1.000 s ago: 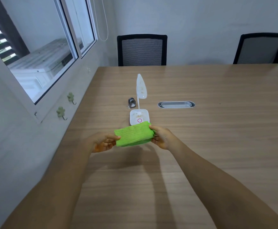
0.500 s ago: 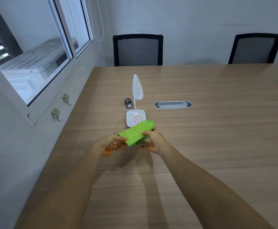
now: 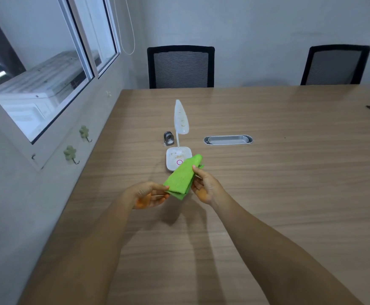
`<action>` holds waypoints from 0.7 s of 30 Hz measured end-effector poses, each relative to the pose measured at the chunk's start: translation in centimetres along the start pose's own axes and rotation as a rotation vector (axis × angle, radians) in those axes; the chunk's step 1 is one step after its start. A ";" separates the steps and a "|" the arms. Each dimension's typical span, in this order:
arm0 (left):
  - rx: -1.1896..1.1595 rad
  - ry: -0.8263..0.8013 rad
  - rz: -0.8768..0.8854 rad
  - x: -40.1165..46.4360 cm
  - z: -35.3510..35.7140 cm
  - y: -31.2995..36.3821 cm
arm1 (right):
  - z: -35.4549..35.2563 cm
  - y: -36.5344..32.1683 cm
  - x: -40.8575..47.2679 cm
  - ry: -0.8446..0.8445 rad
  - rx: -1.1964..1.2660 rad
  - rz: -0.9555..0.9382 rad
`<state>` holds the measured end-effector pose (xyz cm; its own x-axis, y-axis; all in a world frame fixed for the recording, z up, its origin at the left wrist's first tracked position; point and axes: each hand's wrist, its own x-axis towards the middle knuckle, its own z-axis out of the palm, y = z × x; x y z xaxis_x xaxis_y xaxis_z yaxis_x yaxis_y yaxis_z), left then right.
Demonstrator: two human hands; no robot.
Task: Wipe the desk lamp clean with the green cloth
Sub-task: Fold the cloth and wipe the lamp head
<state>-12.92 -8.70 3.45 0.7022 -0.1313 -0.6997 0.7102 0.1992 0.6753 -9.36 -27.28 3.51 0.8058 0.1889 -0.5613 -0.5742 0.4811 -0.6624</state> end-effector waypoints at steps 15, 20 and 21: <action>0.373 -0.004 -0.088 -0.2 0.2 2.2 | 1.0 -0.9 -0.3 -0.076 -0.135 -0.073; 0.346 0.161 0.170 -0.8 0.4 7.5 | 0.1 -5.6 -1.0 0.031 -0.450 -0.174; 0.308 0.175 0.245 -0.9 0.7 9.0 | 0.1 -6.7 -1.5 0.044 -0.534 -0.220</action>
<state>-7.14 -7.46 10.38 0.8517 0.0559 -0.5210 0.5240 -0.0991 0.8460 -6.67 -30.69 8.86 0.9143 0.0919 -0.3946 -0.3966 0.0044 -0.9180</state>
